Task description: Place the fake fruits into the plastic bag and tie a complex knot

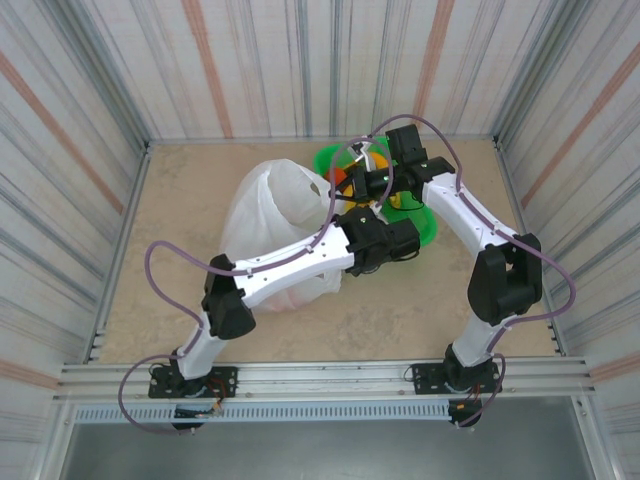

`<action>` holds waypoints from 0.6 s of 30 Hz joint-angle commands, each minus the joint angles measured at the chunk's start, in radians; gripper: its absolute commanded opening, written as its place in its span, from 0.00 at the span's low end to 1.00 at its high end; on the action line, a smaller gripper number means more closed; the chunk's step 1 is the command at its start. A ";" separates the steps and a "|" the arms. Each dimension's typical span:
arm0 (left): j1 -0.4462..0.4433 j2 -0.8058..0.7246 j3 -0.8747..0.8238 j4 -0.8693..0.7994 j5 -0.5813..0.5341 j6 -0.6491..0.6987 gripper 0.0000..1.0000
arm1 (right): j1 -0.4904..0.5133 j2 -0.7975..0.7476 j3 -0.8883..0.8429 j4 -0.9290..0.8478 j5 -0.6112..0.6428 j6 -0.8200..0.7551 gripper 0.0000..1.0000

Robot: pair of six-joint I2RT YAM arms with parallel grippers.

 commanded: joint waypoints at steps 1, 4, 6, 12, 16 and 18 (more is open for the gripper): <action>-0.013 0.017 0.012 -0.067 -0.083 -0.052 0.73 | -0.012 -0.030 -0.011 0.000 -0.022 0.019 0.00; -0.015 0.019 0.000 -0.086 -0.098 -0.067 0.56 | -0.015 -0.029 -0.012 0.001 -0.023 0.022 0.00; -0.019 0.013 -0.001 -0.100 -0.112 -0.079 0.41 | -0.017 -0.031 -0.013 0.001 -0.021 0.022 0.00; -0.033 -0.085 -0.005 -0.067 -0.149 -0.041 0.04 | -0.031 -0.038 0.002 0.001 -0.024 0.040 0.00; -0.054 -0.233 -0.068 0.075 -0.173 0.130 0.00 | -0.044 -0.061 0.030 0.007 -0.042 0.073 0.00; -0.058 -0.337 -0.128 0.194 -0.145 0.238 0.00 | -0.049 -0.079 0.037 0.035 -0.075 0.109 0.00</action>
